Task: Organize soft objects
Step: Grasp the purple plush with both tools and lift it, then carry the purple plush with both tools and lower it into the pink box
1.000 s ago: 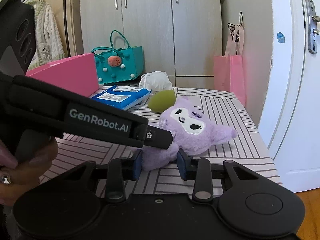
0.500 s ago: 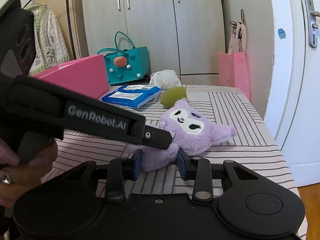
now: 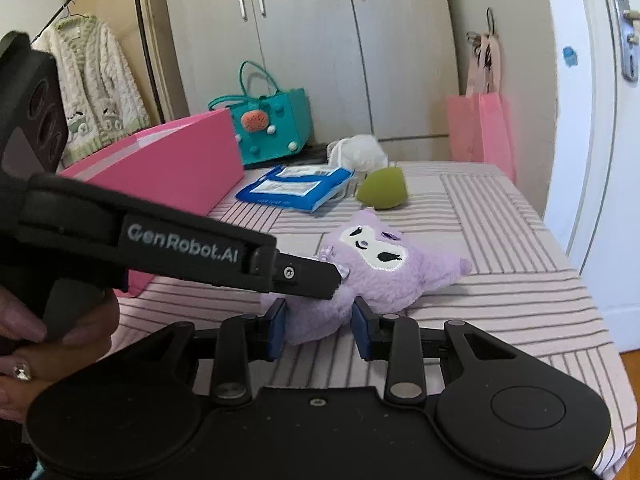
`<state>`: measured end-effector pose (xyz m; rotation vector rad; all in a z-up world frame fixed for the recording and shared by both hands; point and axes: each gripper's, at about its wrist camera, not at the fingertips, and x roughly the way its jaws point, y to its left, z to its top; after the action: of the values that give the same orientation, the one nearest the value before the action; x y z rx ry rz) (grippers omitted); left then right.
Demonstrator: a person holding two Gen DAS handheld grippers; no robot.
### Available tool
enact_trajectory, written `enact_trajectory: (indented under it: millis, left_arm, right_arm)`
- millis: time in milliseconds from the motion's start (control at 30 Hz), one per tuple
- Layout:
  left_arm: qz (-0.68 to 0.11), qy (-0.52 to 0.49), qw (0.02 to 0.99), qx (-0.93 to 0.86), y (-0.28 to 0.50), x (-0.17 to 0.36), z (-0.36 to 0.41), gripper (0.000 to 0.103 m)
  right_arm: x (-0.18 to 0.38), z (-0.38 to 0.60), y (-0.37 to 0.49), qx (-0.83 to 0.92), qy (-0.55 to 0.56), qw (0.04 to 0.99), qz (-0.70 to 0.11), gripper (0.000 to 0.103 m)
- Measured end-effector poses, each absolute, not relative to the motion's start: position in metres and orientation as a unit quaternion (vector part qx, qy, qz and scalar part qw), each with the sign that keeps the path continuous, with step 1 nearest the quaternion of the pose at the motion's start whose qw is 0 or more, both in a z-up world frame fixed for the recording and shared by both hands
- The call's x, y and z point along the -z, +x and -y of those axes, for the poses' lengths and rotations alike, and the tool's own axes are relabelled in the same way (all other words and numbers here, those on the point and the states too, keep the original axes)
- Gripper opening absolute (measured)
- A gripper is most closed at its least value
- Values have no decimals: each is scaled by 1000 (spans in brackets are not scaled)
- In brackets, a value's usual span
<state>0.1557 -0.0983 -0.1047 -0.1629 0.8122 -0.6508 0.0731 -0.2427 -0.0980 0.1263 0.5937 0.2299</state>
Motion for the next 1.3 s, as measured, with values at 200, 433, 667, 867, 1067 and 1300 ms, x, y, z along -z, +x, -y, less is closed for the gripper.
enact_trajectory:
  millis: [200, 433, 667, 867, 1067, 1300]
  left_arm:
    - [-406, -97, 852, 317, 149, 96, 81, 33]
    - [-426, -103, 837, 329, 133, 75, 61, 34]
    - [-451, -94, 825, 327, 114, 55, 40, 34]
    - [-458, -78, 828, 314, 95, 39, 20, 34]
    - [-475, -85, 823, 300, 81, 26, -3, 34]
    - [-492, -107, 817, 282, 69, 14, -29, 34]
  right_arm:
    - [84, 236, 66, -144, 43, 939, -309, 39]
    - [59, 231, 52, -199, 21, 925, -323, 39]
    - [36, 216, 43, -246, 12, 903, -352, 39]
    - [20, 199, 41, -282, 13, 883, -374, 38]
    - [6, 180, 35, -315, 2, 866, -389, 38]
    - [-11, 157, 30, -347, -15, 846, -404, 38]
